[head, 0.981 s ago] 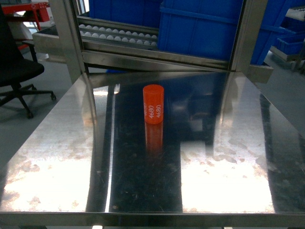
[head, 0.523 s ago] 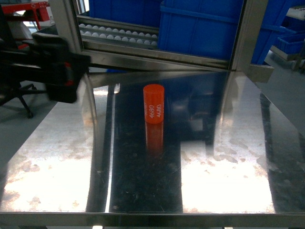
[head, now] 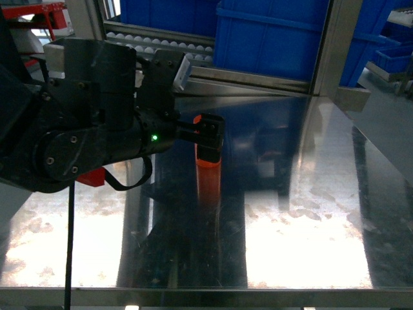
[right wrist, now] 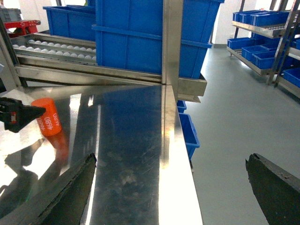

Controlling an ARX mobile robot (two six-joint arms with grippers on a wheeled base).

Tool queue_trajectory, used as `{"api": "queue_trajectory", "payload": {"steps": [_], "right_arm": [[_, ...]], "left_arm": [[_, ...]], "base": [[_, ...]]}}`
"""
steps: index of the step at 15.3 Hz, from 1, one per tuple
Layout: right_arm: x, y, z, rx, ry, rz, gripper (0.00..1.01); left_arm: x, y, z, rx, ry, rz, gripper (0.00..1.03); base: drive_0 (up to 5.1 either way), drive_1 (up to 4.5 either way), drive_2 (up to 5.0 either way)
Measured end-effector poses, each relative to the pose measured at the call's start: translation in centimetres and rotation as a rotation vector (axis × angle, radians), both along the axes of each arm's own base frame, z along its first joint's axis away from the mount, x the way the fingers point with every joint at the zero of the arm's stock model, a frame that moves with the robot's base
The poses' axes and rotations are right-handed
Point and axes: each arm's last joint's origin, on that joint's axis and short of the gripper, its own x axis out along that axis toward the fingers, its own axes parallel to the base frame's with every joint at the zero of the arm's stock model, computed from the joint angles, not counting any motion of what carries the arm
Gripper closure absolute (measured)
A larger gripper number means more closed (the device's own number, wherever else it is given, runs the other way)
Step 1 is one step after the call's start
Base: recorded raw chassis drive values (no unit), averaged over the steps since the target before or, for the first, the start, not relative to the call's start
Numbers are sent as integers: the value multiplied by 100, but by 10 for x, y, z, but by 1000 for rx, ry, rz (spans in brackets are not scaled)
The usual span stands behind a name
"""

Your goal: Pick capacitor and pack into box

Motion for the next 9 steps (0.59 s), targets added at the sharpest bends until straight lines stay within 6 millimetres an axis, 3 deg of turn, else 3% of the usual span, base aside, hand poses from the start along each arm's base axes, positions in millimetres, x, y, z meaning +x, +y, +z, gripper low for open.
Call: {"api": "queue_trajectory", "payload": {"steps": [5,9], "right_arm": [[0,0,0,0,0,0,3],[0,0,0,0,0,0,3]], "left_arm": [[28,-21,-27,10,35,6,5],[37,-28,-35,-24,56,46,47]], "base": [[0,0,0],[0,0,0]]}}
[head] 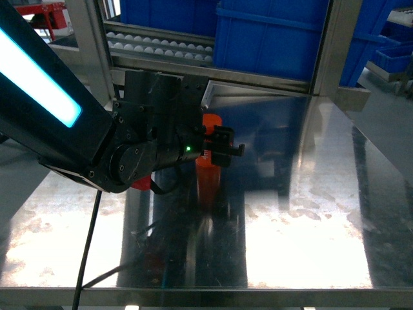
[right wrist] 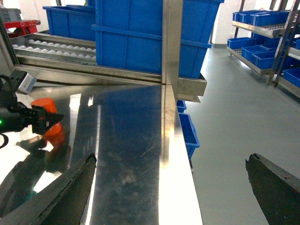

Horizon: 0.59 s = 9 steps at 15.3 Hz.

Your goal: Pick capacitor and pack into box

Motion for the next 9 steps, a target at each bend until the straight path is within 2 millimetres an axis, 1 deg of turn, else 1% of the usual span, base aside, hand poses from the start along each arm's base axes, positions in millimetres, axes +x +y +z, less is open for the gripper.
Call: {"api": "queue_trajectory", "payload": {"steps": [1,3,4,5,7,8,9], "right_arm": [[0,0,0,0,0,0,3],[0,0,0,0,0,0,3],[0,0,0,0,0,0,3],[0,0,0,0,0,0,3],[0,0,0,0,0,0,3],[0,0,0,0,0,0,3],[0,0,0,0,0,0,3]], "left_arm": [[0,0,0,-6,4,2,56],[0,1,0,-11,2,6,58],[-3,6,0,-8,-9,22,58],[-12,13,3,-6,-9,33,58],[-31,28,26,-15,-68,76,58],[-43,39,48,-26,-125,114,58],[-61,54,78,-32,-238,174,58]], "base": [[0,0,0],[0,0,0],[0,0,0],[0,0,0],[0,0,0],[0,0,0],[0,0,0]]}}
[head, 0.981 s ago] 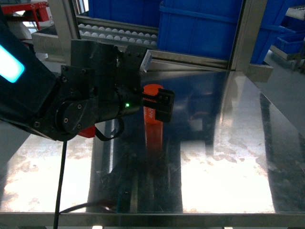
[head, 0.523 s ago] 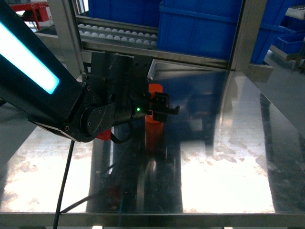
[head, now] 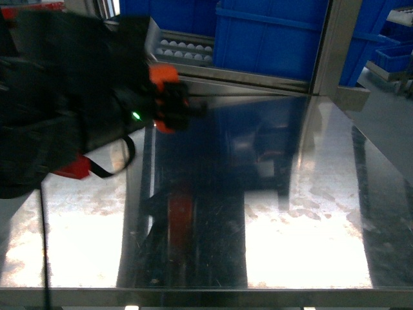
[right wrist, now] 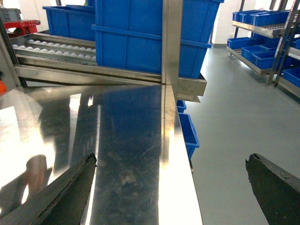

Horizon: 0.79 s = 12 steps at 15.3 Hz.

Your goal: Pick capacitor and pack into box

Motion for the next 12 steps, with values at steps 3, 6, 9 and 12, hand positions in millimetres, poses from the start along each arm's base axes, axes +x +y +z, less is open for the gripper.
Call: {"api": "queue_trajectory", "payload": {"steps": [3,6,9,12], "right_arm": [[0,0,0,0,0,0,3],[0,0,0,0,0,0,3],[0,0,0,0,0,0,3],[0,0,0,0,0,0,3]], "left_arm": [[-73,40,56,3,-154,135,58],[-152,58,77,5,-161,206,58],[-217,58,88,-21,-212,265,58],[-223,57,86,-31,-210,250,58]], "base": [[0,0,0],[0,0,0],[0,0,0],[0,0,0]]}}
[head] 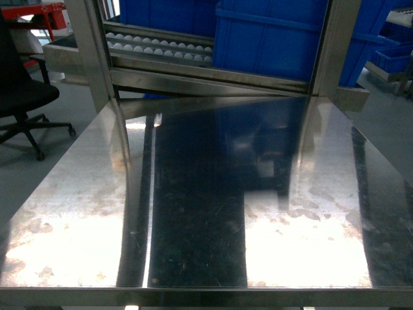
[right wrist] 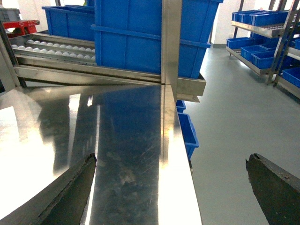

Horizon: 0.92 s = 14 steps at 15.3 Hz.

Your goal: Pick capacitor and pack into box

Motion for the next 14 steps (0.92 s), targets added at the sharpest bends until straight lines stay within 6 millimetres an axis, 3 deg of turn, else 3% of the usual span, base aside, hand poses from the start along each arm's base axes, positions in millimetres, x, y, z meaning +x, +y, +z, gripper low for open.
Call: {"api": "queue_trajectory", "payload": {"steps": [2,5,14], "right_arm": [[0,0,0,0,0,1,3],[0,0,0,0,0,1,3],[0,0,0,0,0,1,3]], "left_arm": [[0,0,-1,1,8,4,58],[-18,32,-26,15,95,46,58],[-44,69,-60,11,97,49,58]], "base": [[0,0,0],[0,0,0],[0,0,0]]}}
